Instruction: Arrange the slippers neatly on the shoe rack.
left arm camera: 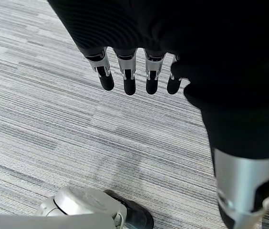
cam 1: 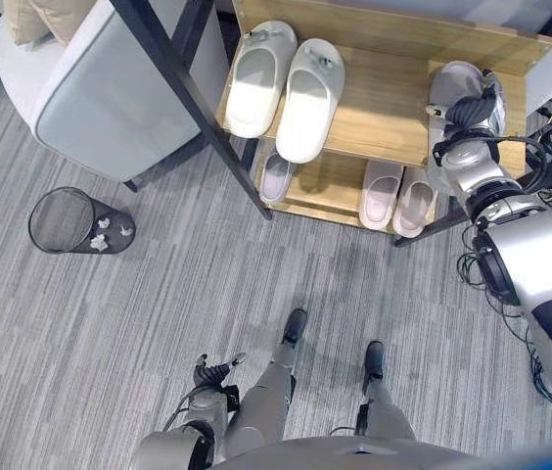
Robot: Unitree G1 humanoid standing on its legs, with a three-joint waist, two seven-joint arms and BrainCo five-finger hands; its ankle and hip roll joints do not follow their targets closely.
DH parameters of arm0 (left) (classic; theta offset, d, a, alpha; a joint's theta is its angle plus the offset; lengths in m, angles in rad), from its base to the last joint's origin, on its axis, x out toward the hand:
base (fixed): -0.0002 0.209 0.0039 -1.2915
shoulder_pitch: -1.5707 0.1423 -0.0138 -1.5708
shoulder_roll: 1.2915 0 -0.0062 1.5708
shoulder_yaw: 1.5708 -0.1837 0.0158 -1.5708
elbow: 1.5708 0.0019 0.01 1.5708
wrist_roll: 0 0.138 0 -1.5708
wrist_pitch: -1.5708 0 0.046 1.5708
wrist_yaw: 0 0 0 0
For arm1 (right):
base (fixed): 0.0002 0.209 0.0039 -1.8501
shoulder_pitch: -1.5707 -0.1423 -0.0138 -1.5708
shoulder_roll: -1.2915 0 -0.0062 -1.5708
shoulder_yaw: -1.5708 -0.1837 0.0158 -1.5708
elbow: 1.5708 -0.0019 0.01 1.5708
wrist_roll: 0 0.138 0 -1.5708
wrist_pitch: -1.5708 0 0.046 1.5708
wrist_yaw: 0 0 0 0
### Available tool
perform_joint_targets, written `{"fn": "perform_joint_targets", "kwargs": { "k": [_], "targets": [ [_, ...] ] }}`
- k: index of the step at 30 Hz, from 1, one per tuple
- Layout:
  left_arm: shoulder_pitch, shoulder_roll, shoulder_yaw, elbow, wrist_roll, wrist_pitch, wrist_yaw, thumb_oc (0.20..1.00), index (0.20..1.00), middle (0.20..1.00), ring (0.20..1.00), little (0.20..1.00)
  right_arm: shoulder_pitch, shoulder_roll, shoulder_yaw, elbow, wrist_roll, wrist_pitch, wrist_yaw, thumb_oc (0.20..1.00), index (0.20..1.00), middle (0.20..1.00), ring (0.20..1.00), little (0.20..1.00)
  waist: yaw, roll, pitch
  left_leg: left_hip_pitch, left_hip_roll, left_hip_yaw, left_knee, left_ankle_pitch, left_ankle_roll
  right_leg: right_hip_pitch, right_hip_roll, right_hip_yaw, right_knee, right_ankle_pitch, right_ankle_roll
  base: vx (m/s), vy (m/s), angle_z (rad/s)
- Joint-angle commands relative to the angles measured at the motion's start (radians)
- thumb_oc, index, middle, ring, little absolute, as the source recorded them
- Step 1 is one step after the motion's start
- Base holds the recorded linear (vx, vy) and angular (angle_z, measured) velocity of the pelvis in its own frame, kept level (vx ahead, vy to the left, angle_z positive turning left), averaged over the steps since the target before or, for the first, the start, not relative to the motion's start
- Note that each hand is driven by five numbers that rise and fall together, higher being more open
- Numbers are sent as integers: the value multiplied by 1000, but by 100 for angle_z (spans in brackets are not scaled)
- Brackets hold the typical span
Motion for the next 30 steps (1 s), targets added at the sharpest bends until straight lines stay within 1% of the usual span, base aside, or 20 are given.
{"fn": "perform_joint_targets", "kwargs": {
  "k": [1, 2, 3, 5, 6, 7, 8, 11, 13, 15, 16, 17, 20, 21, 22, 23, 24, 27, 29, 30],
  "targets": [
    [-80, -2, -2, 70, 11, -10, 20, 1000, 1000, 1000, 1000, 1000, -133, -83, 65, 86, 21, 15, 27, 1000, 1000, 1000, 1000, 1000, 1, -20, 77, 82, -17, 20, -23, -48, 22, 80, -43, -5, 4, -21, 64, 21, -13, 8],
    [-90, -5, -5, 71, 9, -12, 28, 1000, 1000, 1000, 1000, 1000, -133, -79, 73, 133, 18, 71, 69, 1000, 1000, 1000, 1000, 1000, 3, -23, 77, 80, -18, 13, -31, -43, 23, 77, -44, -10, 4, -22, 65, 18, -11, 5],
    [-91, -7, -7, 71, 10, -14, 32, 1000, 1000, 1000, 1000, 1000, -130, -79, 72, 133, 13, 105, 67, 1000, 1000, 1000, 1000, 1000, 2, -25, 75, 80, -20, 11, -35, -41, 25, 76, -46, -14, 4, -26, 66, 22, -13, 4],
    [-102, -9, -6, 76, 8, -16, 40, 1000, 1000, 1000, 1000, 1000, -118, -83, 58, 133, 10, 135, 64, 1000, 1000, 1000, 1000, 1000, 2, -26, 76, 79, -24, 12, -40, -38, 25, 72, -52, -18, 4, -24, 72, 0, 0, 0],
    [-99, -12, -10, 78, 10, -17, 41, 1000, 1000, 1000, 1000, 1000, -114, -83, 38, 133, 25, 134, 71, 768, 768, 768, 768, 768, 3, -26, 74, 78, -28, 11, -41, -38, 25, 72, -55, -20, 4, -26, 74, 43, 33, 1],
    [-97, -15, -13, 84, 13, -15, 44, 1000, 1000, 1000, 1000, 1000, -108, -80, 31, 133, 29, 148, 92, 263, 263, 263, 263, 263, 2, -28, 74, 80, -32, 12, -38, -41, 28, 75, -58, -21, 4, -27, 75, 40, 21, 3],
    [-99, -13, -9, 88, 11, -13, 47, 1000, 1000, 1000, 1000, 1000, -108, -75, 31, 133, 29, 158, 106, 200, 200, 200, 200, 200, 1, -29, 75, 81, -33, 13, -36, -43, 28, 77, -59, -21, 4, -27, 75, 0, 0, 0],
    [-95, -21, -5, 94, 16, -13, 44, 1000, 1000, 1000, 1000, 1000, -90, -51, 20, 133, 29, 179, 177, 200, 200, 200, 200, 200, -1, -34, 75, 70, -43, 20, -1, -64, 35, 88, -65, -23, 4, -27, 77, 11, 1, 0],
    [-95, -20, -3, 93, 18, -11, 40, 1000, 1000, 1000, 1000, 1000, -65, -44, 6, 133, 25, 184, 189, 200, 200, 200, 200, 200, 2, -35, 74, 58, -51, 25, 31, -79, 37, 97, -69, -31, 4, -28, 75, 16, 1, 0],
    [-91, -25, -7, 90, 26, -15, 43, 1000, 1000, 1000, 1000, 1000, -53, -37, -3, 133, 24, 173, 186, 200, 200, 200, 200, 200, 6, -34, 75, 46, -56, 22, 46, -83, 39, 100, -71, -37, 4, -27, 75, 0, 0, 0],
    [-95, -26, -6, 91, 26, -14, 41, 1000, 1000, 1000, 1000, 1000, -47, -30, -20, 133, 33, 151, 179, 200, 200, 200, 200, 200, 6, -33, 76, 45, -58, 23, 48, -83, 39, 103, -70, -39, 4, -27, 74, 0, 0, 0],
    [-99, -24, -2, 92, 25, -13, 41, 1000, 1000, 1000, 1000, 1000, -38, -25, -52, 117, 60, 106, 169, 200, 200, 200, 200, 200, 6, -34, 74, 41, -60, 22, 50, -84, 41, 105, -70, -41, 4, -29, 74, 0, 0, 0],
    [-104, -19, 5, 93, 26, -9, 38, 1000, 1000, 1000, 1000, 1000, -9, -23, -87, 49, 81, 56, 145, 200, 200, 200, 200, 200, 4, -36, 74, 41, -60, 23, 51, -87, 43, 107, -69, -43, 4, -29, 75, 0, 0, 0],
    [-105, -15, 14, 95, 24, -7, 37, 1000, 1000, 1000, 1000, 1000, 2, -16, -89, -2, 78, 22, 128, 200, 200, 200, 200, 200, -1, -38, 74, 45, -57, 26, 50, -89, 43, 108, -67, -42, 4, -28, 74, 0, 0, 0],
    [-104, -15, 14, 95, 24, -7, 37, 1000, 1000, 1000, 1000, 1000, 3, -16, -89, -3, 77, 23, 128, 200, 200, 200, 200, 200, -1, -38, 74, 46, -57, 26, 50, -89, 43, 109, -67, -41, 4, -28, 74, 0, 0, 0],
    [-105, -7, 28, 96, 19, -4, 32, 1000, 1000, 1000, 1000, 1000, 32, 3, -96, -112, 67, -30, 106, 200, 200, 200, 200, 200, -11, -40, 72, 56, -49, 30, 47, -91, 43, 115, -65, -38, 4, -25, 75, 0, 0, 0],
    [-106, 0, 39, 98, 11, 1, 27, 1000, 1000, 1000, 1000, 1000, 55, 16, -102, -192, 61, -54, 94, 200, 200, 200, 200, 200, -18, -40, 69, 64, -44, 33, 48, -94, 43, 121, -63, -35, 4, -24, 74, 0, 0, 0],
    [-102, 11, 50, 99, 5, 10, 21, 1000, 1000, 1000, 1000, 1000, 106, 48, -128, -306, 64, -75, 107, 200, 200, 200, 200, 200, -29, -41, 68, 76, -38, 41, 57, -105, 44, 137, -61, -33, 4, -22, 73, 0, 0, 0],
    [-88, 22, 66, 102, 1, 21, 22, 1000, 1000, 1000, 1000, 1000, 206, 92, -155, -445, 48, -82, 144, 200, 200, 200, 200, 200, -40, -44, 57, 109, -25, 44, 59, -116, 45, 166, -56, -28, 4, -19, 71, 40, 22, 5],
    [-83, 26, 69, 104, 1, 22, 23, 1000, 1000, 1000, 1000, 1000, 235, 99, -162, -475, 42, -84, 150, 200, 200, 200, 200, 200, -43, -46, 55, 118, -22, 44, 57, -118, 46, 172, -54, -28, 4, -19, 70, 33, 20, 4]
  ]
}}
